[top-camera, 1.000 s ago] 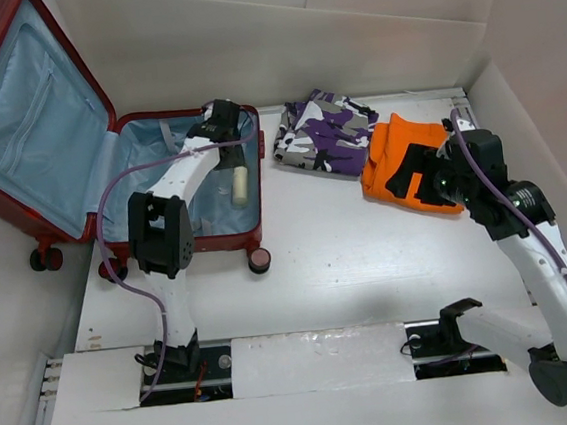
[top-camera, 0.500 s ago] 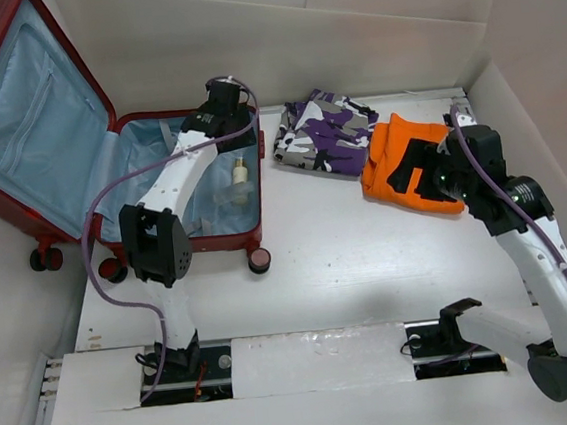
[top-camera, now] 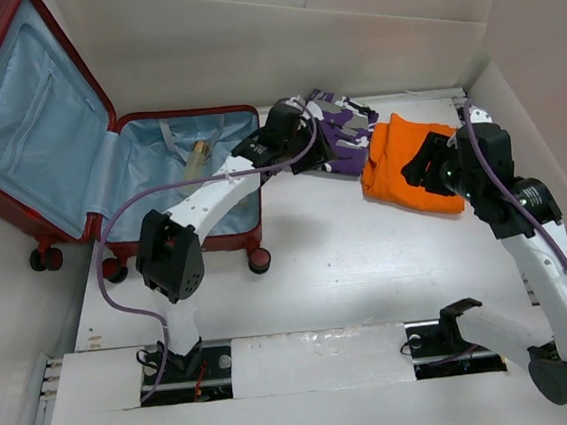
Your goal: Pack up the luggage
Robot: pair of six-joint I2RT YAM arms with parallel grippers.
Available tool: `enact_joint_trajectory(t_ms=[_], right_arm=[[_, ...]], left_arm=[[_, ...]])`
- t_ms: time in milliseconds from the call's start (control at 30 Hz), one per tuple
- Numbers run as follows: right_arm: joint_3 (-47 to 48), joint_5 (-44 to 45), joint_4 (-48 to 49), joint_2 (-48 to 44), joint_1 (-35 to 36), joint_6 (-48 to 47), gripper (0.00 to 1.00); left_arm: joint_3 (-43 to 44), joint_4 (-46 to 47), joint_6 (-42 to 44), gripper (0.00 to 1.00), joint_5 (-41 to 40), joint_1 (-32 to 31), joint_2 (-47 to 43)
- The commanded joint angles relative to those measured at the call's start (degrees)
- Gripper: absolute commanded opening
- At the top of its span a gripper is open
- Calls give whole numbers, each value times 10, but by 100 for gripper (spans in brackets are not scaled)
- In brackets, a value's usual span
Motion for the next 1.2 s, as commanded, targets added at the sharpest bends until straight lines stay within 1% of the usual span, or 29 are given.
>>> enact_joint_trajectory(t_ms=[0, 33, 67, 133, 167, 200, 233, 300, 333, 367, 400, 433, 467, 533, 733, 767, 933, 1067, 1100, 1167], right_arm=[[17, 23, 28, -23, 4, 13, 60], [9, 23, 28, -23, 4, 13, 66], [9, 15, 21, -28, -2, 19, 67], [-8, 6, 21, -28, -2, 19, 72], [-8, -3, 21, -34, -2, 26, 74], [-16, -8, 21, -40, -2, 27, 75], [-22, -8, 21, -40, -2, 32, 78], [-22, -13, 9, -46, -2, 32, 81], [-22, -13, 9, -51, -2, 32, 81], [-22, -18, 9, -51, -2, 32, 82], [-22, -18, 3, -57, -2, 32, 83], [-22, -25, 3, -57, -2, 32, 83], [-22, -32, 3, -62, -2, 32, 85], [-22, -39, -2, -68, -2, 32, 86], [-22, -64, -8, -98, -2, 27, 87], [-22, -64, -8, -98, -2, 27, 87], [-22, -83, -19, -121, -2, 9, 87], [-22, -93, -25, -132, 4, 2, 87], [-22, -93, -25, -132, 4, 2, 87], [-17, -99, -25, -132, 9, 2, 87]], left_arm=[[-35, 108, -132, 53, 10, 16, 22], [-28, 117, -144, 53, 0, 11, 39], [-28, 117, -170, 55, -28, 11, 48], [-21, 130, -208, 56, -40, 11, 64], [-30, 146, -231, 56, -45, 5, 71], [-39, 158, -276, 57, -63, 5, 79], [-53, 170, -298, 57, -76, 5, 79], [-53, 177, -337, 59, -102, -1, 105], [-45, 177, -376, 60, -102, -1, 116], [-25, 177, -393, 60, -102, -1, 130], [-12, 157, -407, 60, -102, -1, 152], [1, 148, -418, 60, -123, -1, 162], [34, 134, -433, 60, -137, -1, 173], [61, 90, -456, 60, -165, -6, 199], [108, 37, -543, 60, -206, -6, 236], [113, 16, -563, 60, -214, -6, 242], [125, 8, -593, 60, -238, -11, 247], [170, -38, -605, 60, -255, -23, 283], [176, -56, -605, 60, -263, -29, 290], [170, -61, -605, 60, -269, -29, 290]])
